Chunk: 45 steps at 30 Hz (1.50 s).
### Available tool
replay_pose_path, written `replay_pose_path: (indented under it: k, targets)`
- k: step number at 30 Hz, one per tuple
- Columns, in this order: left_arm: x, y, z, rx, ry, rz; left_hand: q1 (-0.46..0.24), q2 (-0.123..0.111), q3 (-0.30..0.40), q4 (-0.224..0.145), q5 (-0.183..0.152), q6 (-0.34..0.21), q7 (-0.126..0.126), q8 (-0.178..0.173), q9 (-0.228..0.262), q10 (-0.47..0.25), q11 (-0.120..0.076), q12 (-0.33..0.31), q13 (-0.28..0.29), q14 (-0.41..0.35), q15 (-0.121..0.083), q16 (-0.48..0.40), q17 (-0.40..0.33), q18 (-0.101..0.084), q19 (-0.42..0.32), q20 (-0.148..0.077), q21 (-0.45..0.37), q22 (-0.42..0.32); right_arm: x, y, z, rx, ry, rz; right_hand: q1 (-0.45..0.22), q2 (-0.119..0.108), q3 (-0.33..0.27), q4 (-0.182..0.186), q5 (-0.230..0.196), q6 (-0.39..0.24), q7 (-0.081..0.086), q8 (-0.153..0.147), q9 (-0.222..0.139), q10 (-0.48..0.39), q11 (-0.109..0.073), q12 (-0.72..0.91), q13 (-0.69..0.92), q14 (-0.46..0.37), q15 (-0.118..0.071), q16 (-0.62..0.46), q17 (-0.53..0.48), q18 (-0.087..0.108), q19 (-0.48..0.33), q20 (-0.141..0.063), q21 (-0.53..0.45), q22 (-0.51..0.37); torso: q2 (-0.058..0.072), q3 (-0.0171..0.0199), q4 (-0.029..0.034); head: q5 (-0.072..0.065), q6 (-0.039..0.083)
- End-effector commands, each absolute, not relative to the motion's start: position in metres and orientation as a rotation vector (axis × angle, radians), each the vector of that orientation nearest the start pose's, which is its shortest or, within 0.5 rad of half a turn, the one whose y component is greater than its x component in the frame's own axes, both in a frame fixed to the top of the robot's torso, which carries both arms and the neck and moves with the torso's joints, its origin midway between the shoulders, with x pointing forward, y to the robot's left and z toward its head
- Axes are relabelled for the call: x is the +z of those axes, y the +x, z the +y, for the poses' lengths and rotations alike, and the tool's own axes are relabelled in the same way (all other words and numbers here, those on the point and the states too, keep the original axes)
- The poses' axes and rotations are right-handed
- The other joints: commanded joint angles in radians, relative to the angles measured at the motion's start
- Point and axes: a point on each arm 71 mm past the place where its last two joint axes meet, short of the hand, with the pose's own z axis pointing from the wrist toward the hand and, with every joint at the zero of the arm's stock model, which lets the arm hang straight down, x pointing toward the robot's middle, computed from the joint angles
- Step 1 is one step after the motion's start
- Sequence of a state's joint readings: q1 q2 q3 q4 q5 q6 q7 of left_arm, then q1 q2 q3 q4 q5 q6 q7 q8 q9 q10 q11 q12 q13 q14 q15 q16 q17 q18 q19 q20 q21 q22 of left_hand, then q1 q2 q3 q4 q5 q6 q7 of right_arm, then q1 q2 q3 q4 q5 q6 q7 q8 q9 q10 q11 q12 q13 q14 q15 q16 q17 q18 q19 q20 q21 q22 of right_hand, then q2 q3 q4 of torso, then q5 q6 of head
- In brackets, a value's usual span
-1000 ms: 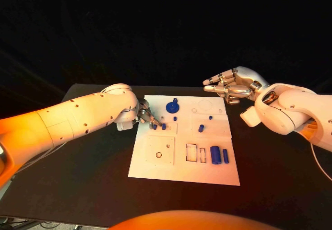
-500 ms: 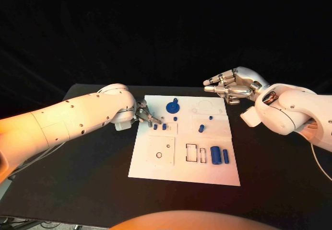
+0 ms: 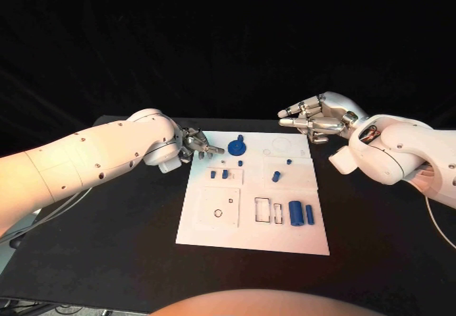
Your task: Assemble the parts on the task board
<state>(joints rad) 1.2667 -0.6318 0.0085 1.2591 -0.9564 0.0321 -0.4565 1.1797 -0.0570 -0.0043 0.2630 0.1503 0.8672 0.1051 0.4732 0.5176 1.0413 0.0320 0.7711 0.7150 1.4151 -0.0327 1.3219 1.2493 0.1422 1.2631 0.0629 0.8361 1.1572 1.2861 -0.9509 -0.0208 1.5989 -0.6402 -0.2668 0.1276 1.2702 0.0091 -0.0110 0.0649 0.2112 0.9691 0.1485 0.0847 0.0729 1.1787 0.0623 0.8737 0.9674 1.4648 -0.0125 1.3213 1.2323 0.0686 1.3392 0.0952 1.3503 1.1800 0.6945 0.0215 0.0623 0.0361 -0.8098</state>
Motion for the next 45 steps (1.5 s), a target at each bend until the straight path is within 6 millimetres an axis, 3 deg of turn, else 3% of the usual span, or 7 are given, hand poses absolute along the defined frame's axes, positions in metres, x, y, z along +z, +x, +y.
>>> replay_pose_path:
  k: [1, 3, 8, 14, 20, 36, 45]
  targets:
    - [-0.177, 0.545, 0.167, -0.799, -0.352, 2.023, 0.099, 0.009, 0.020, -0.031, -0.003, -0.045, 0.027, -0.029, -0.031, -0.081, 0.030, -0.061, -0.048, -0.136, 0.028, -0.198, -0.181, 0.029, -0.122, 0.024, -0.224, -0.122, -0.132, 0.485, -0.227, 1.210, 0.468, 1.658, 0.002, 0.009, -0.005, -0.001, 0.006, 0.000, 0.002, -0.001, 0.000, -0.008, 0.001, 0.000, -0.001, 0.027, 0.000, -0.004, 0.001, 0.018, -0.003, 0.000, -0.004, 0.000, 0.000, -0.0005, -0.0005, -0.001, 0.004]
    - [-0.176, 0.545, 0.161, -0.844, -0.304, 1.980, 0.223, 0.018, 0.068, -0.079, -0.017, -0.061, 0.045, -0.061, -0.068, -0.146, 0.051, -0.144, -0.117, -0.297, 0.043, -0.402, -0.383, 0.030, -0.168, 0.043, -0.291, -0.165, -0.132, 0.485, -0.227, 1.210, 0.468, 1.658, 0.002, 0.009, -0.005, -0.001, 0.006, 0.000, 0.002, -0.001, 0.000, -0.008, 0.001, 0.000, -0.001, 0.027, 0.000, -0.004, 0.001, 0.018, -0.003, 0.000, -0.004, 0.000, 0.000, -0.0010, -0.0005, -0.002, 0.006]
    - [-0.178, 0.544, 0.146, -0.905, -0.142, 1.879, 0.382, -0.019, 0.190, -0.146, -0.045, 0.005, 0.041, -0.154, -0.176, -0.103, 0.050, -0.323, -0.314, -0.337, 0.051, -0.501, -0.484, 0.043, -0.180, 0.051, -0.368, -0.226, -0.132, 0.485, -0.226, 1.211, 0.468, 1.659, 0.002, 0.010, -0.005, 0.000, 0.007, 0.000, 0.002, -0.001, 0.000, -0.008, 0.001, 0.001, -0.001, 0.027, 0.000, -0.004, 0.001, 0.018, -0.003, 0.000, -0.004, -0.001, 0.002, -0.0017, -0.0009, -0.008, 0.010]
    - [-0.180, 0.543, 0.131, -0.876, 0.057, 1.792, 0.349, -0.102, 0.308, -0.158, -0.046, 0.122, 0.028, -0.275, -0.288, 0.051, 0.045, -0.525, -0.529, -0.258, 0.038, -0.537, -0.562, 0.043, -0.123, 0.039, -0.376, -0.241, -0.133, 0.485, -0.225, 1.214, 0.466, 1.662, 0.002, 0.010, -0.005, 0.000, 0.007, 0.000, 0.002, -0.001, 0.000, -0.008, 0.001, 0.001, -0.001, 0.027, 0.000, -0.004, 0.001, 0.018, -0.003, 0.000, -0.004, -0.001, 0.002, -0.0020, -0.0021, -0.013, 0.014]
    - [-0.186, 0.544, 0.122, -0.783, 0.188, 1.803, 0.289, -0.137, 0.268, -0.148, -0.057, 0.130, 0.023, -0.317, -0.317, 0.043, 0.046, -0.577, -0.573, -0.204, 0.029, -0.518, -0.572, 0.043, -0.070, 0.038, -0.392, -0.267, -0.133, 0.485, -0.225, 1.213, 0.467, 1.662, 0.004, 0.012, -0.005, 0.000, 0.007, 0.000, 0.002, -0.001, 0.000, -0.008, 0.001, 0.002, 0.000, 0.028, 0.000, -0.003, 0.002, 0.018, -0.003, 0.000, -0.004, 0.000, 0.002, -0.0018, -0.0019, -0.012, 0.015]
    - [-0.203, 0.549, 0.108, -0.625, 0.256, 1.901, 0.283, -0.114, 0.234, -0.158, -0.060, 0.164, 0.022, -0.351, -0.344, 0.058, 0.045, -0.600, -0.606, -0.088, 0.026, -0.287, -0.367, 0.040, 0.013, 0.033, -0.378, -0.266, -0.133, 0.487, -0.221, 1.217, 0.461, 1.654, 0.007, 0.016, -0.004, 0.000, 0.008, -0.001, 0.002, -0.001, -0.001, -0.013, 0.001, -0.006, -0.008, 0.026, 0.000, -0.007, -0.003, 0.020, -0.007, 0.000, -0.009, -0.009, 0.003, -0.0016, -0.0034, -0.012, 0.014]
    - [-0.209, 0.548, 0.100, -0.628, 0.274, 1.907, 0.287, -0.098, 0.234, -0.163, -0.059, 0.196, 0.018, -0.359, -0.355, 0.095, 0.039, -0.595, -0.616, -0.012, 0.023, -0.114, -0.197, 0.005, 0.103, 0.030, -0.145, -0.114, -0.133, 0.487, -0.219, 1.222, 0.457, 1.656, 0.007, 0.016, -0.004, 0.000, 0.008, -0.001, 0.002, -0.002, -0.001, -0.016, 0.001, -0.009, -0.011, 0.026, 0.000, -0.008, -0.004, 0.020, -0.009, 0.000, -0.010, -0.011, 0.004, -0.0016, -0.0026, -0.015, 0.012]
